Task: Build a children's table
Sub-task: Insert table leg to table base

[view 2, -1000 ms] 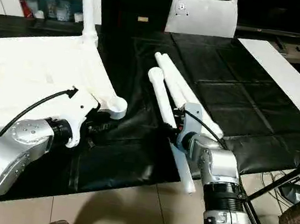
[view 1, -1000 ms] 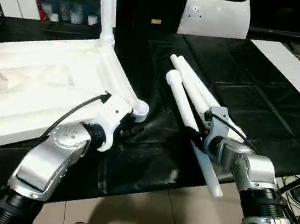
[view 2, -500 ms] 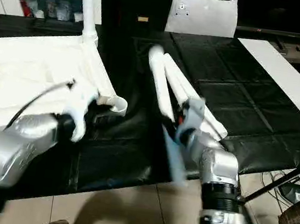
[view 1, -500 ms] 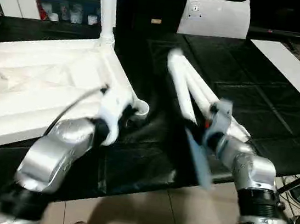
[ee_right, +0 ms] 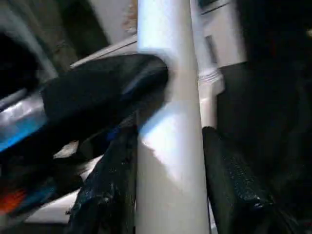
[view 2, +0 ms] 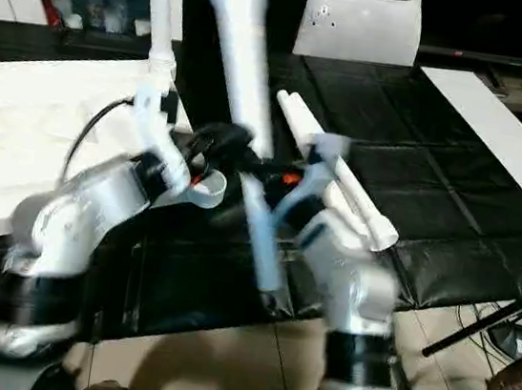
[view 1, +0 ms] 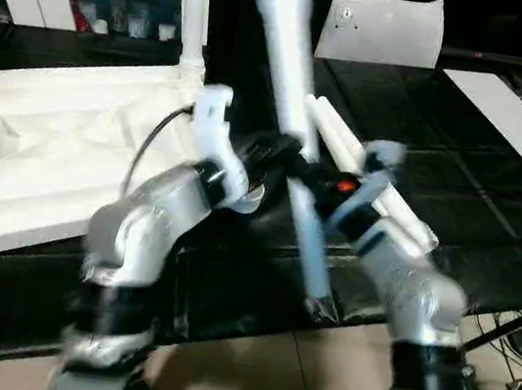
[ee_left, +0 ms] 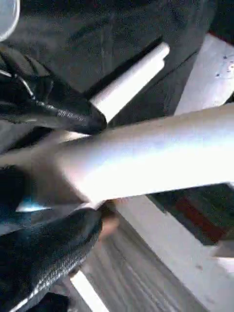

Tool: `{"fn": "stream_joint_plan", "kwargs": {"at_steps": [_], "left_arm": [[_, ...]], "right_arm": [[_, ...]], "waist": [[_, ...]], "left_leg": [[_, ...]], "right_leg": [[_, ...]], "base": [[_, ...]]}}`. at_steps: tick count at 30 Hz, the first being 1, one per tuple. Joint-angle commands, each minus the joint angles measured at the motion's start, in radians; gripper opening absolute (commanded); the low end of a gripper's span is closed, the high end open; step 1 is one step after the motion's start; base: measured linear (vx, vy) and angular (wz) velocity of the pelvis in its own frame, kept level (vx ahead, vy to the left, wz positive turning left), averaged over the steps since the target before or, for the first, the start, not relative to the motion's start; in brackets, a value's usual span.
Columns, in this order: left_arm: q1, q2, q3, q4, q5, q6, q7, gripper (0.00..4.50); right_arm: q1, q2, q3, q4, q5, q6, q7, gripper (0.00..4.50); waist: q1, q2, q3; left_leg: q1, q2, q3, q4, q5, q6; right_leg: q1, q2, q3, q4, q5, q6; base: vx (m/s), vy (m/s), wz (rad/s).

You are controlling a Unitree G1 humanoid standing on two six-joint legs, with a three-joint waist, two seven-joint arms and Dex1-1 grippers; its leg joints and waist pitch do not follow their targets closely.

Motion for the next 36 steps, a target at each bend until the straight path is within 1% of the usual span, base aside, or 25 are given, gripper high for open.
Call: {"fn": "stream_joint_plan", "kwargs": {"at_steps": [1, 2, 3, 4, 5, 6, 7, 10, 11, 15, 17, 19, 22, 23, 24, 26, 30, 31, 32, 33, 34, 36], "left_arm": [[-0.021, -0.024, 0.0, 0.002, -0.045, 0.009, 0.002, 2.78], [-0.023, -0.032, 0.007, -0.001, -0.062, 0.002, -0.004, 2.78], [-0.025, -0.05, 0.03, -0.015, -0.116, 0.014, -0.015, 2.48], [-0.023, -0.045, 0.023, -0.021, -0.113, 0.016, -0.021, 2.48], [-0.019, -0.037, 0.011, -0.028, -0.103, 0.017, -0.028, 2.48], [-0.015, -0.032, 0.004, -0.029, -0.094, 0.023, -0.027, 2.18], [-0.011, -0.03, 0.004, -0.029, -0.089, 0.028, -0.02, 2.18], [-0.003, -0.031, 0.014, -0.029, -0.086, 0.03, 0.002, 2.18], [0.0, -0.029, 0.015, -0.03, -0.09, 0.03, 0.004, 2.18], [0.008, -0.025, 0.008, -0.032, -0.088, 0.017, 0.008, 2.18], [0.012, -0.024, 0.001, -0.028, -0.077, 0.006, 0.02, 2.18], [0.009, -0.029, 0.007, -0.021, -0.075, 0.002, 0.028, 2.18], [0.003, -0.03, 0.012, -0.01, -0.068, -0.005, 0.039, 2.18], [0.002, -0.031, 0.014, -0.008, -0.069, -0.006, 0.04, 2.18], [0.001, -0.031, 0.017, -0.005, -0.069, -0.006, 0.042, 2.18], [-0.002, -0.027, 0.015, 0.0, -0.064, -0.011, 0.044, 2.18], [-0.005, -0.008, 0.001, 0.006, -0.05, -0.027, 0.052, 2.18], [-0.006, -0.007, 0.002, 0.007, -0.049, -0.028, 0.052, 2.18], [-0.007, -0.002, -0.002, 0.008, -0.045, -0.033, 0.051, 2.18], [-0.008, 0.004, -0.005, 0.009, -0.039, -0.038, 0.052, 2.18], [-0.01, 0.008, -0.004, 0.012, -0.034, -0.043, 0.055, 2.18], [-0.017, 0.018, 0.002, 0.021, -0.031, -0.049, 0.057, 2.18]], "right_arm": [[0.007, -0.009, 0.041, -0.029, -0.006, -0.001, 0.027, 1.57], [0.01, -0.012, 0.05, -0.03, -0.014, -0.005, 0.027, 1.57], [0.017, -0.014, 0.061, -0.032, -0.018, -0.009, 0.034, 1.57], [0.019, -0.013, 0.062, -0.033, -0.017, -0.011, 0.034, 1.57], [0.021, -0.013, 0.063, -0.033, -0.015, -0.016, 0.036, 1.57], [0.022, -0.011, 0.061, -0.033, -0.013, -0.022, 0.035, 1.57], [0.023, -0.007, 0.057, -0.032, -0.011, -0.026, 0.03, 1.57], [0.021, 0.004, 0.044, -0.032, -0.006, -0.033, 0.017, 1.57], [0.02, 0.005, 0.042, -0.033, -0.003, -0.033, 0.014, 1.57], [0.017, 0.001, 0.051, -0.031, -0.005, -0.037, 0.016, 1.57], [0.018, 0.001, 0.057, -0.031, -0.003, -0.037, 0.019, 1.57], [0.02, 0.002, 0.06, -0.031, -0.004, -0.038, 0.019, 1.57], [0.021, 0.003, 0.063, -0.031, -0.014, -0.042, 0.011, 1.57], [0.021, 0.003, 0.063, -0.03, -0.014, -0.042, 0.009, 1.57], [0.02, 0.003, 0.062, -0.03, -0.015, -0.042, 0.007, 1.57], [0.02, 0.005, 0.059, -0.029, -0.011, -0.039, 0.002, 1.57], [0.023, 0.005, 0.049, -0.032, 0.011, -0.02, 0.003, 1.57], [0.023, 0.004, 0.048, -0.032, 0.012, -0.02, 0.004, 1.92], [0.024, 0.001, 0.051, -0.028, 0.005, -0.035, 0.008, 2.13], [0.025, -0.002, 0.054, -0.024, 0.0, -0.05, 0.013, 2.13], [0.026, -0.008, 0.056, -0.022, 0.003, -0.051, 0.025, 2.29], [0.03, -0.015, 0.051, -0.025, 0.013, -0.048, 0.036, 2.47]], "waist": [[0.005, 0.015, -0.102], [0.007, 0.02, -0.102], [0.007, 0.017, -0.101], [0.007, 0.016, -0.101], [0.008, 0.015, -0.099], [0.007, 0.016, -0.098], [0.007, 0.016, -0.097], [0.007, 0.017, -0.096], [0.006, 0.016, -0.096], [0.006, 0.014, -0.096], [0.006, 0.016, -0.096], [0.006, 0.015, -0.098], [0.006, 0.018, -0.099], [0.006, 0.017, -0.099], [0.006, 0.019, -0.098], [0.006, 0.018, -0.098], [0.006, 0.018, -0.097], [0.006, 0.018, -0.097], [0.006, 0.018, -0.098], [0.006, 0.019, -0.097], [0.006, 0.02, -0.098], [0.006, 0.019, -0.098]], "left_leg": [[0.003, 0.009, 0.004, -0.06, -0.122, 0.058], [0.004, 0.01, 0.003, -0.06, -0.122, 0.057], [0.005, 0.01, 0.005, -0.059, -0.131, 0.053], [0.004, 0.01, 0.005, -0.06, -0.136, 0.052], [0.005, 0.011, 0.005, -0.061, -0.147, 0.052], [0.006, 0.011, 0.005, -0.062, -0.152, 0.053], [0.008, 0.011, 0.004, -0.062, -0.158, 0.051], [0.009, 0.011, 0.004, -0.062, -0.172, 0.045], [0.007, 0.01, 0.003, -0.063, -0.174, 0.043], [0.008, 0.008, 0.002, -0.062, -0.18, 0.04], [0.008, 0.009, 0.002, -0.062, -0.176, 0.04], [0.006, 0.01, 0.002, -0.062, -0.169, 0.041], [0.006, 0.011, 0.001, -0.062, -0.162, 0.041], [0.006, 0.011, 0.001, -0.062, -0.159, 0.041], [0.006, 0.012, 0.001, -0.063, -0.162, 0.04], [0.007, 0.011, 0.001, -0.063, -0.166, 0.04], [0.007, 0.01, 0.001, -0.063, -0.173, 0.038], [0.007, 0.01, 0.001, -0.063, -0.175, 0.037], [0.007, 0.009, 0.001, -0.062, -0.173, 0.037], [0.008, 0.011, 0.0, -0.063, -0.172, 0.036], [0.008, 0.011, 0.0, -0.063, -0.173, 0.036], [0.007, 0.011, 0.0, -0.063, -0.168, 0.037]], "right_leg": [[0.081, -0.062, 0.043, -0.081, -0.326, -0.033], [0.08, -0.063, 0.042, -0.08, -0.321, -0.038], [0.08, -0.066, 0.044, -0.081, -0.322, -0.05], [0.081, -0.067, 0.043, -0.082, -0.328, -0.052], [0.079, -0.066, 0.043, -0.084, -0.344, -0.049], [0.078, -0.065, 0.043, -0.085, -0.354, -0.045], [0.077, -0.065, 0.042, -0.087, -0.37, -0.037], [0.076, -0.066, 0.041, -0.091, -0.397, -0.023], [0.078, -0.066, 0.04, -0.092, -0.404, -0.016], [0.076, -0.067, 0.039, -0.097, -0.436, 0.006], [0.075, -0.066, 0.039, -0.096, -0.428, 0.007], [0.077, -0.065, 0.04, -0.094, -0.407, 0.004], [0.078, -0.066, 0.04, -0.09, -0.384, -0.006], [0.078, -0.065, 0.041, -0.088, -0.374, -0.011], [0.078, -0.066, 0.041, -0.089, -0.373, -0.015], [0.078, -0.066, 0.041, -0.089, -0.376, -0.014], [0.078, -0.066, 0.04, -0.092, -0.397, -0.004], [0.077, -0.065, 0.04, -0.092, -0.398, -0.002], [0.078, -0.066, 0.04, -0.093, -0.398, -0.001], [0.076, -0.065, 0.04, -0.091, -0.395, 0.0], [0.077, -0.066, 0.04, -0.091, -0.392, -0.001], [0.079, -0.066, 0.041, -0.089, -0.376, -0.006]], "base": [[0.0, 0.0, 0.0], [0.0, 0.0, 0.0], [0.0, 0.0, 0.0], [0.0, 0.0, 0.0], [0.0, 0.0, 0.0], [0.0, 0.0, 0.0], [0.0, 0.0, 0.0], [0.0, 0.0, 0.0], [0.0, 0.0, 0.0], [0.0, 0.0, 0.0], [0.0, 0.0, 0.0], [0.0, 0.0, 0.0], [0.0, 0.0, 0.0], [0.0, 0.0, 0.0], [0.0, 0.0, 0.0], [0.0, 0.0, 0.0], [0.0, 0.0, 0.0], [0.0, 0.0, 0.0], [0.0, 0.0, 0.0], [0.0, 0.0, 0.0], [0.0, 0.0, 0.0], [0.0, 0.0, 0.0]]}}
